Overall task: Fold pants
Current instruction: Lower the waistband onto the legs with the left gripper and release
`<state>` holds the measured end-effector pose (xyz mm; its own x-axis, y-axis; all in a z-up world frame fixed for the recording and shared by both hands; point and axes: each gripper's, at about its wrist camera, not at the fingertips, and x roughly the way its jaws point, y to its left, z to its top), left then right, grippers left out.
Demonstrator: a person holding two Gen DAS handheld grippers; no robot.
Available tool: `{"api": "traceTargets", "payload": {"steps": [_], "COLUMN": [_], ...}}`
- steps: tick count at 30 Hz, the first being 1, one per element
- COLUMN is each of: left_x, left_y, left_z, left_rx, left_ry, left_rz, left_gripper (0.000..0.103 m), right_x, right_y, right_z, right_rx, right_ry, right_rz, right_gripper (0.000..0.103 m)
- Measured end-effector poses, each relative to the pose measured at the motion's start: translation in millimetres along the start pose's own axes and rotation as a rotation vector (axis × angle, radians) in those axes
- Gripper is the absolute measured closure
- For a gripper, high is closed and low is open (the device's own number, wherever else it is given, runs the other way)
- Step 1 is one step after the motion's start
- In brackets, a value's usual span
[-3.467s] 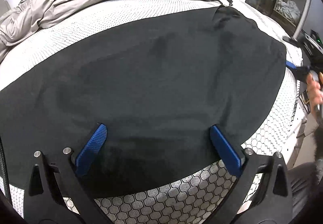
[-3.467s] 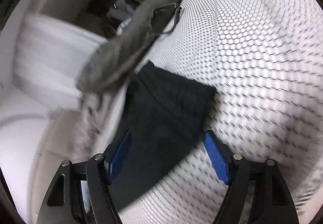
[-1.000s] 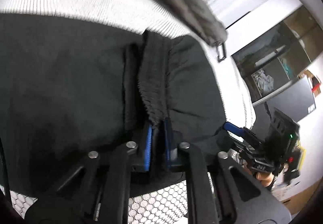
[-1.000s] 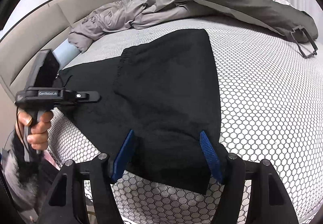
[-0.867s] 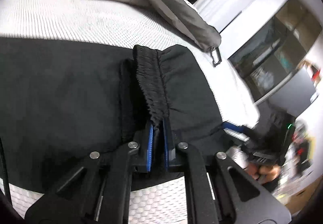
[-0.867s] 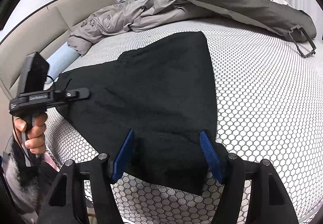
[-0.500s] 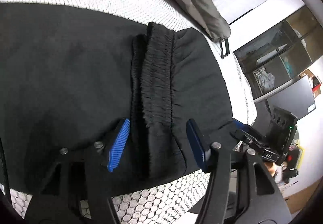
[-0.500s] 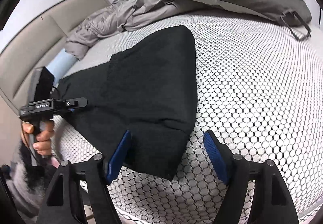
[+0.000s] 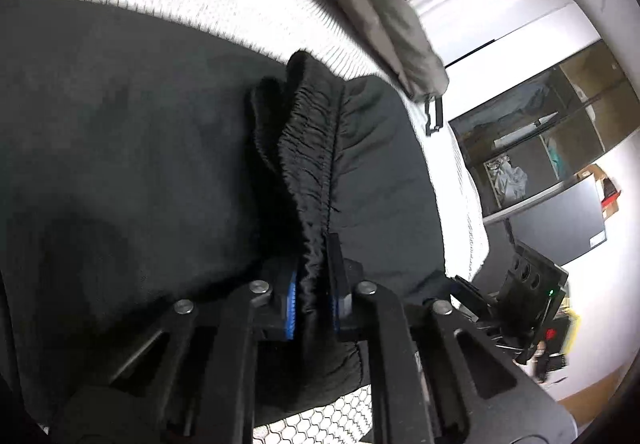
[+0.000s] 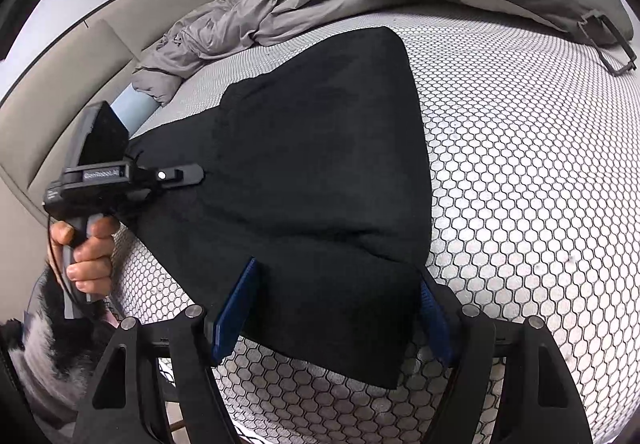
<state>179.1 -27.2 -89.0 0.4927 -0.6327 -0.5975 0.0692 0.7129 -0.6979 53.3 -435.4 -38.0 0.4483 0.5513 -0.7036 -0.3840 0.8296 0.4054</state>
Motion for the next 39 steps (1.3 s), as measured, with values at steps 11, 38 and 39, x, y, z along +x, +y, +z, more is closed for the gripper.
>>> {"api": "traceTargets", "payload": {"steps": [11,38,39], "left_x": [-87.6,-124.4,-114.4], "left_y": [7.5,-5.9,-19.7], "left_z": [13.7,6.4,6.0], "left_rx": [0.020,0.153,0.181], "left_ry": [-0.217,-0.287,-0.272], "left_rz": [0.057,0.393,0.357], "left_gripper": [0.096,0.072,0.059], "right_x": [3.4,12.0,13.1], "right_y": [5.7,5.7,8.3], "right_z": [12.7,3.3,2.6], "right_rx": [0.025,0.186,0.185], "right_ry": [-0.012,0.055,0.060], "right_rz": [0.035,0.303,0.307], "right_gripper": [0.027,0.062,0.062]}}
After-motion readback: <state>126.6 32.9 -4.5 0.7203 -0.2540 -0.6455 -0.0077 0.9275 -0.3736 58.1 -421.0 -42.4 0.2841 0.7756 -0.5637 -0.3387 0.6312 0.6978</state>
